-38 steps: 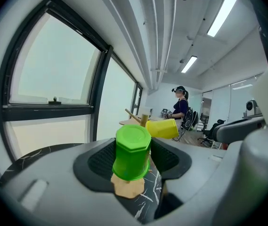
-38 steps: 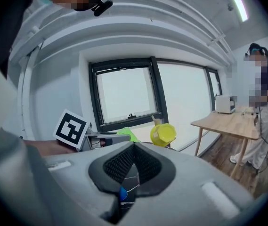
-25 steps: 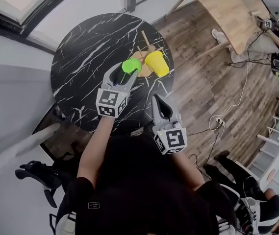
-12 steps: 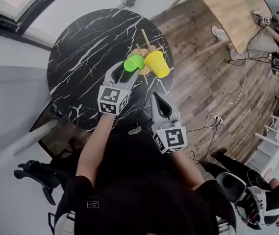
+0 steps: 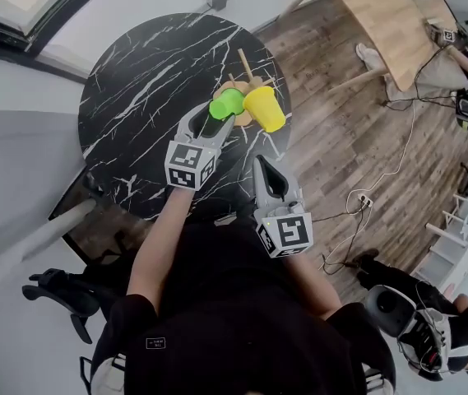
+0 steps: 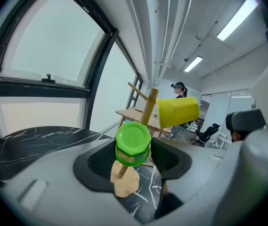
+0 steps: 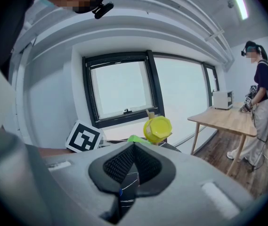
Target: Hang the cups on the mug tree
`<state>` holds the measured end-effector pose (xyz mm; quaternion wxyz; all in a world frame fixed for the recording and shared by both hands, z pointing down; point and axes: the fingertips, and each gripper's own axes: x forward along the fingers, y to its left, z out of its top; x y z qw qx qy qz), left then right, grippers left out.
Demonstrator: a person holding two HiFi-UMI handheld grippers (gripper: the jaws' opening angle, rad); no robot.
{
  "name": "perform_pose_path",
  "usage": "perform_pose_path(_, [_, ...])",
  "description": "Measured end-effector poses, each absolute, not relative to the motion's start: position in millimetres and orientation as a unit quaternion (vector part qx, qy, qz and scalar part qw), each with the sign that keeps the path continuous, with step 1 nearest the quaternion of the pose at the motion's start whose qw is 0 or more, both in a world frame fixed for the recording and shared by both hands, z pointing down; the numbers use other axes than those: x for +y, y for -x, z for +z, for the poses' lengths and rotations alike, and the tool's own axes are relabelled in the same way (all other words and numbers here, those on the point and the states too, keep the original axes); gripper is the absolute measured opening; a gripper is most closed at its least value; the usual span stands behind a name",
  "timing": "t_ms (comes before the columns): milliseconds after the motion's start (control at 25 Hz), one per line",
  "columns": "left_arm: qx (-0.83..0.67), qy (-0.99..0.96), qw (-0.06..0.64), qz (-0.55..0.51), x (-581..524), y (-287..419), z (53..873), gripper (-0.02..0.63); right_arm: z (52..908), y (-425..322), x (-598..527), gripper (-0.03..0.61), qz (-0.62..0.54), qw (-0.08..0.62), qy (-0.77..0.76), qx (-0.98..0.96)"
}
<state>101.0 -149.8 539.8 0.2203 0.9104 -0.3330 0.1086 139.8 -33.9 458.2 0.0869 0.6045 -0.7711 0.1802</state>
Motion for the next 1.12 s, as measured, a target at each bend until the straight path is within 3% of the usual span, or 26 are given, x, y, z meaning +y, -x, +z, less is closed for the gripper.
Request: perform_pose_path(1120, [-0.350,-0.903,0.221,0.114,-147,-89,543,0.288,455,-138,-29,-0.003,0.176,0.084,-0.603,-0.773])
